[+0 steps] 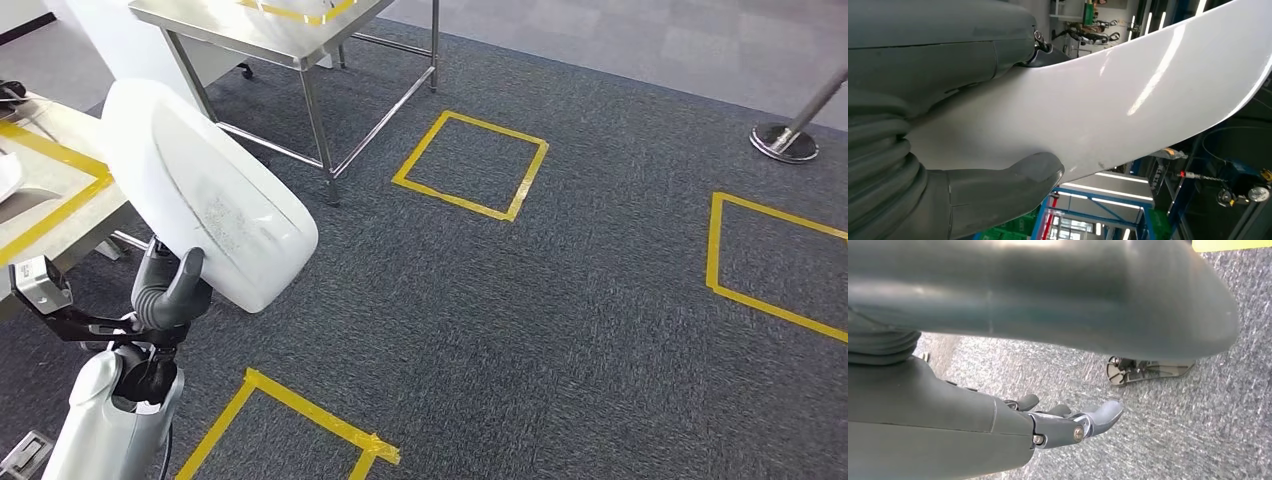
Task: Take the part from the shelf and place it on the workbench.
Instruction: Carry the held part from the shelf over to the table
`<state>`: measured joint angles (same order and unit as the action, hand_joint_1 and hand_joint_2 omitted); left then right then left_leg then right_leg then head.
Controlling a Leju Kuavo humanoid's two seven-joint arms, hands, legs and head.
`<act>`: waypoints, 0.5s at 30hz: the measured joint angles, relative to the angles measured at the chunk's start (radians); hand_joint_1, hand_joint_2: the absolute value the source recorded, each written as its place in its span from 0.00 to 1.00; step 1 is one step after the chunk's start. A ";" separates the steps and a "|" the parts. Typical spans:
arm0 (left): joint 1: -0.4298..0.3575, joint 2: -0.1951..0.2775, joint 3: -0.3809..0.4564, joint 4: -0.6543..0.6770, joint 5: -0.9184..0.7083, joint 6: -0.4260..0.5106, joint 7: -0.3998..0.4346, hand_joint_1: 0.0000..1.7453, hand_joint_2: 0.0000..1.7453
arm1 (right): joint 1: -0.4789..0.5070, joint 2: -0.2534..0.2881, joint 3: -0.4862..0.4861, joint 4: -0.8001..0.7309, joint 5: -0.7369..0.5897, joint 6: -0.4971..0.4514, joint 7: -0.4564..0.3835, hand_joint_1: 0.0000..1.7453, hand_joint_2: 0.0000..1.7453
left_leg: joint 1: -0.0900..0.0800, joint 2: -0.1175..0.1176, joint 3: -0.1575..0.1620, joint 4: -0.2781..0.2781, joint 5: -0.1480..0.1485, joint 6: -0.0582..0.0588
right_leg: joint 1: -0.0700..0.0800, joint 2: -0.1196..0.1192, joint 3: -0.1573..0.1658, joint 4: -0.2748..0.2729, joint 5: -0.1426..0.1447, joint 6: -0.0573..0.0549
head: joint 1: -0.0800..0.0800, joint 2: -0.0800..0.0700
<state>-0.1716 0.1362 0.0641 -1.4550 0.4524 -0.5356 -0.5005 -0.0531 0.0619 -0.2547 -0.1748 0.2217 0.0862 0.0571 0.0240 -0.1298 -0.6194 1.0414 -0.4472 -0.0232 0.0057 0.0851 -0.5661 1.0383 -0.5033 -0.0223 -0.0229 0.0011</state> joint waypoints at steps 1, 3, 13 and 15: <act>0.002 0.000 -0.001 0.001 -0.004 0.004 0.002 1.00 1.00 | 0.000 0.001 -0.002 0.000 -0.008 -0.004 0.008 0.00 0.00 | 0.001 -0.011 -0.002 -0.004 0.004 -0.007 | 0.003 -0.012 0.001 -0.003 0.003 -0.003 | 0.000 0.000; 0.005 0.005 -0.004 0.004 -0.012 0.012 0.005 1.00 1.00 | -0.001 0.008 -0.009 0.000 -0.025 -0.012 0.024 0.00 0.00 | 0.000 -0.006 -0.009 -0.006 0.005 -0.017 | 0.000 -0.039 0.006 -0.017 0.013 -0.013 | 0.000 0.000; -0.008 0.015 -0.010 0.041 -0.013 0.019 0.006 1.00 1.00 | 0.008 0.043 -0.040 0.000 -0.051 -0.024 0.040 0.00 0.00 | -0.005 0.187 -0.009 0.070 -0.040 -0.041 | -0.003 -0.183 0.010 -0.018 0.008 -0.016 | -0.008 0.000; -0.009 0.020 -0.010 0.045 -0.009 0.018 0.005 1.00 1.00 | 0.008 0.046 -0.042 0.000 -0.047 -0.018 0.026 0.00 0.00 | -0.007 0.215 0.026 0.005 -0.027 -0.024 | 0.005 -0.203 0.010 -0.006 -0.002 -0.006 | -0.007 0.000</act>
<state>-0.1810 0.1557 0.0541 -1.4101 0.4432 -0.5173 -0.4953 -0.0454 0.1080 -0.2968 -0.1747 0.1749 0.0678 0.0828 0.0166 0.0854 -0.5931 1.0461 -0.4745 -0.0474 0.0103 -0.1178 -0.5563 1.0325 -0.5057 -0.0285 -0.0299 0.0011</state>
